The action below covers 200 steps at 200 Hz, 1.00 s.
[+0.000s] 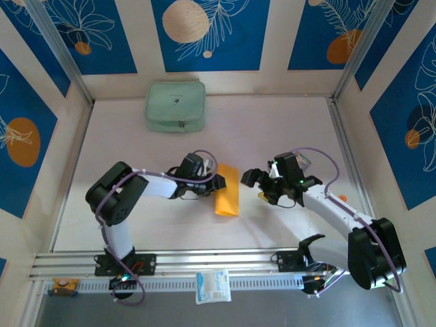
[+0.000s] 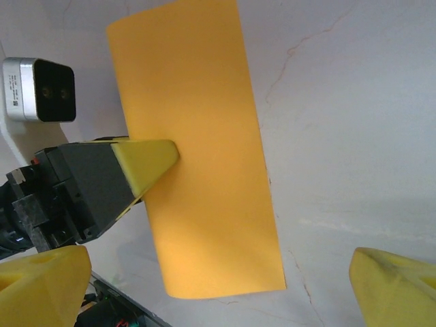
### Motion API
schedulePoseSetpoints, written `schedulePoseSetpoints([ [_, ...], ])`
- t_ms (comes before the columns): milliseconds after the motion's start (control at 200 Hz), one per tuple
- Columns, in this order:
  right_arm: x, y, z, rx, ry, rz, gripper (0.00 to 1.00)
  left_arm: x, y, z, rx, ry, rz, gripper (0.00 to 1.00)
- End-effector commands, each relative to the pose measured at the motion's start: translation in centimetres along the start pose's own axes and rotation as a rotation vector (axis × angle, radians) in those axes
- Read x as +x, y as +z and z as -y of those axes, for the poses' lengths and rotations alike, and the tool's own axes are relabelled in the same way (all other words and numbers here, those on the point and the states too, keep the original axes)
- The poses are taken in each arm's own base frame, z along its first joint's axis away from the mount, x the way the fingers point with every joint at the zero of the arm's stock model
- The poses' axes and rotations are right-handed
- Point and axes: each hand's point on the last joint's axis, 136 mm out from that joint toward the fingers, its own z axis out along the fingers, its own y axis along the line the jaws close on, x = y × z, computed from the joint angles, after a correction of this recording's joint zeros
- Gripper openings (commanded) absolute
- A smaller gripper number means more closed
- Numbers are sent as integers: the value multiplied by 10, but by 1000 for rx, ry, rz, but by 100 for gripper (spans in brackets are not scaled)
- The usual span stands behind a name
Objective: Fold a paper plane with a square sheet of paper (pick it up from the middle)
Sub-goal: First fold the square sheet of paper in half at the center of the table.
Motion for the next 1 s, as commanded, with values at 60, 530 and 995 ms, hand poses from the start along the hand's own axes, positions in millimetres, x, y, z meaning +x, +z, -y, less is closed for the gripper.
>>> schedulePoseSetpoints([
  [60,4,-1,-9,-15,-26,-22,97,5,-4,-14,-104,27,-11,49],
  [530,6,1,-6,-2,-19,-24,98,-4,-30,-22,-357,161,18,71],
  [995,12,6,-12,-39,-64,-40,97,-9,-27,-37,-435,116,33,63],
])
